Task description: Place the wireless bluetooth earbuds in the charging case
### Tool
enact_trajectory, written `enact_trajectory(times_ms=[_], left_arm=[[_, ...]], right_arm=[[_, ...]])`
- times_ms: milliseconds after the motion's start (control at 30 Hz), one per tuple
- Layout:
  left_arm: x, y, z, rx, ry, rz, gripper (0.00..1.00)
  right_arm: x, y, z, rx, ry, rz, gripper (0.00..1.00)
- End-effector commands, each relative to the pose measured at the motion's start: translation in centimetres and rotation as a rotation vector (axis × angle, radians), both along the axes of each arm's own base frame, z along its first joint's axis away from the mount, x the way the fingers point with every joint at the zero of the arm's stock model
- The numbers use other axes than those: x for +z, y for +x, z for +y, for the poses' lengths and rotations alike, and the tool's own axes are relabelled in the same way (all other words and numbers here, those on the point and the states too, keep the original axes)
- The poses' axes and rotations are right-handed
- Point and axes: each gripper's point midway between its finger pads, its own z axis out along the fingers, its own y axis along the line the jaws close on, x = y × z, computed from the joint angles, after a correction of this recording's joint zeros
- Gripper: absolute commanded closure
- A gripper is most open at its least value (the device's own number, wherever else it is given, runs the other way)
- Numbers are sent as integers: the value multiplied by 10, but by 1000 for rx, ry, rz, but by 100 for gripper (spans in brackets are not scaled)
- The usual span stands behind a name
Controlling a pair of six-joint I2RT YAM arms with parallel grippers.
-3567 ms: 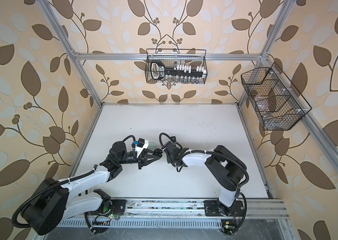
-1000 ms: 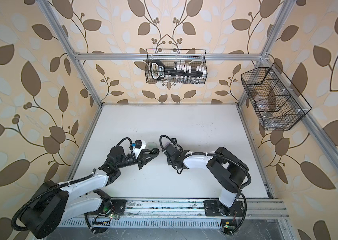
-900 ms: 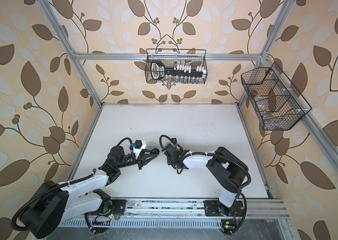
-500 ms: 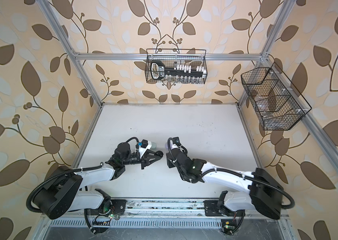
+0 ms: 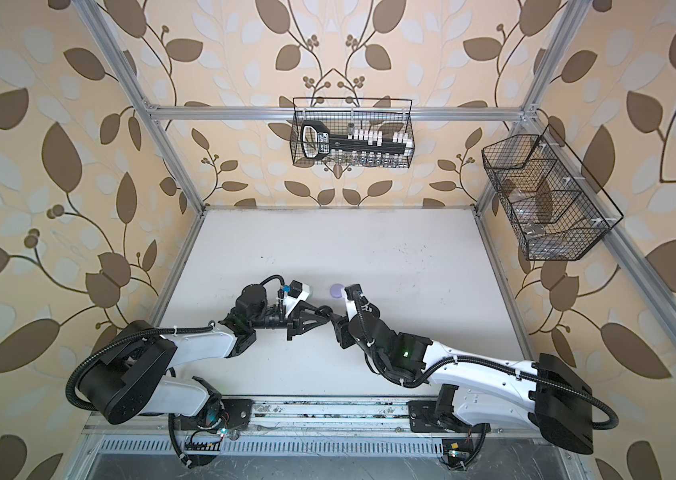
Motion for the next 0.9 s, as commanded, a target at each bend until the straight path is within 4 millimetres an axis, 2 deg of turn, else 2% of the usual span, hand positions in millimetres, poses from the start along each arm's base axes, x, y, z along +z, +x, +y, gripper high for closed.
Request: enact_trajectory(times_ms=[0, 300, 867], left_arm=[[26, -6, -5, -57, -47, -101, 100], [29, -23, -6, -123, -49, -117, 100], [28, -29, -1, -113, -64, -160, 100]], right_arm=[[13, 10, 6, -22, 0, -28, 46], [9, 29, -3, -87, 33, 7, 53], [-11, 41, -5, -156, 25, 96, 58]])
